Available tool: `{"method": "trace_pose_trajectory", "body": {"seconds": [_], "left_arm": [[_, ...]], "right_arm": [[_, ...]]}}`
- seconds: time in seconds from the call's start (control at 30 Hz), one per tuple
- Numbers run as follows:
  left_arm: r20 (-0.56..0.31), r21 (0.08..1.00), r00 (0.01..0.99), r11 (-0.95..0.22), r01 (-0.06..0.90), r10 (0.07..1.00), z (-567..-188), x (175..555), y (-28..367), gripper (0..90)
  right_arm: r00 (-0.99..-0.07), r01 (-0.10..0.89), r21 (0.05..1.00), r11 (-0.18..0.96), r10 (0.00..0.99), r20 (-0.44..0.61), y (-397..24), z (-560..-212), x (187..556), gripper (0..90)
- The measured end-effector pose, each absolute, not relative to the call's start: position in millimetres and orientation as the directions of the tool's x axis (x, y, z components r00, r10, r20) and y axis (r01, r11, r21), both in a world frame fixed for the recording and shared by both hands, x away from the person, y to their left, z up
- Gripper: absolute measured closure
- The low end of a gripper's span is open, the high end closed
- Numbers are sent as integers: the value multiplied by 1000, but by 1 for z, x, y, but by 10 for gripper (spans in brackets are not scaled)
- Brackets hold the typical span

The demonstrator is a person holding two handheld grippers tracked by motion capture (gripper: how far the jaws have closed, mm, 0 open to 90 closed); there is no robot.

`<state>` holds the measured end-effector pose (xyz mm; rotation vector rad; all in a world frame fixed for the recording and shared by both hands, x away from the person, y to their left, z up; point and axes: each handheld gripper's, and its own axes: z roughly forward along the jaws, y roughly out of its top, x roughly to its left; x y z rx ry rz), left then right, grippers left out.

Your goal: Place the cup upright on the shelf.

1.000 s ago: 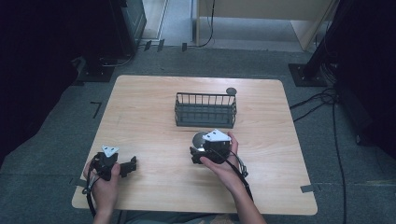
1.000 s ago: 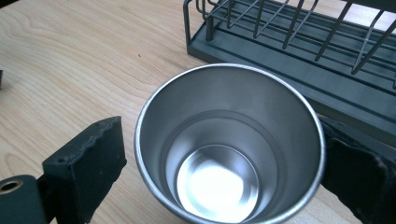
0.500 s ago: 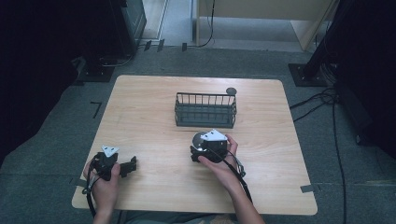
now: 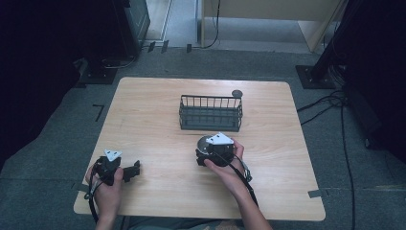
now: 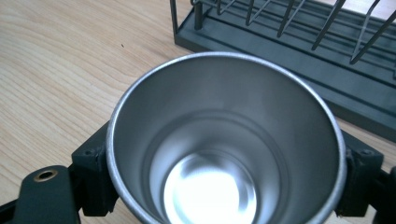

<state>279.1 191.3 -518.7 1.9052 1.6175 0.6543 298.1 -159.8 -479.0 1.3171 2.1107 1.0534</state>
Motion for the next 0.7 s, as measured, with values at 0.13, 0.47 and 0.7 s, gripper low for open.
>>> {"method": "trace_pose_trajectory", "body": {"seconds": [0.13,0.47,0.7], "left_arm": [[14,684,157,-124,719,987,-519,279,191,0],[14,684,157,-124,719,988,-519,279,191,0],[14,683,157,-124,719,987,-519,279,191,0]], "right_arm": [[-452,556,793,249,891,37,-162,-475,298,158],[-453,543,803,245,891,34,-167,-463,301,159],[-444,536,810,236,895,33,-172,-453,305,160]]}}
